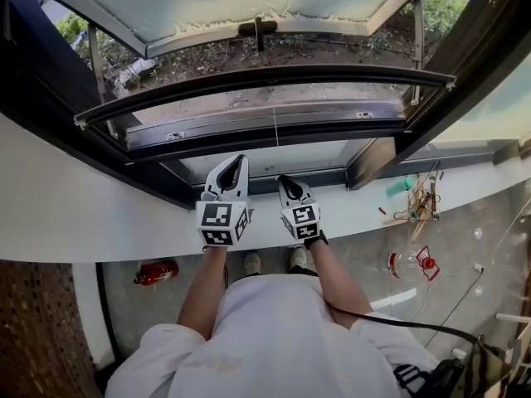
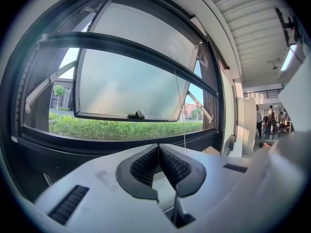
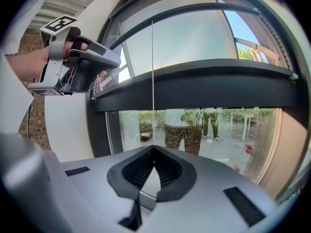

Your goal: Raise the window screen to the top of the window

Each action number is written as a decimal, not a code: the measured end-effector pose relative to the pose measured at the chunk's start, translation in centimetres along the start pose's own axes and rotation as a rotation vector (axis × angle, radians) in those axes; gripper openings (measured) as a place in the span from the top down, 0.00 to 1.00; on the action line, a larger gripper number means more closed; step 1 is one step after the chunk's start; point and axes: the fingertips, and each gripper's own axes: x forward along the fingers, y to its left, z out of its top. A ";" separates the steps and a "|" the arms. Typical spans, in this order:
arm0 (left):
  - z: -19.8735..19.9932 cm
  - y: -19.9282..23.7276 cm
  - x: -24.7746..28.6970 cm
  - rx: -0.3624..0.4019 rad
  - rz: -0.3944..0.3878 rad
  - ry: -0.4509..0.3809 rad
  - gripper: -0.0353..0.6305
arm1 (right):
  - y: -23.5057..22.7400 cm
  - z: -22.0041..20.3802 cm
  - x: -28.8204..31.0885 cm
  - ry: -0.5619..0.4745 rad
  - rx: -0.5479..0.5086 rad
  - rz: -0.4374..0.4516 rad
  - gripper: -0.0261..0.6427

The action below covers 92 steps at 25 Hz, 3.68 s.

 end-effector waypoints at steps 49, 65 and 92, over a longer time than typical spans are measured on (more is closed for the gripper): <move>0.1 -0.8 0.6 -0.008 -0.025 -0.008 0.94 | 0.9 7.4 -0.4 -0.166 -0.049 -0.001 0.96; 2.1 -1.8 0.4 0.001 -0.043 -0.047 0.94 | 0.7 9.6 -1.5 -0.221 -0.051 -0.008 0.95; 6.7 -1.8 0.6 0.055 -0.063 -0.119 0.94 | 0.4 20.8 -4.4 -0.449 -0.055 -0.022 0.96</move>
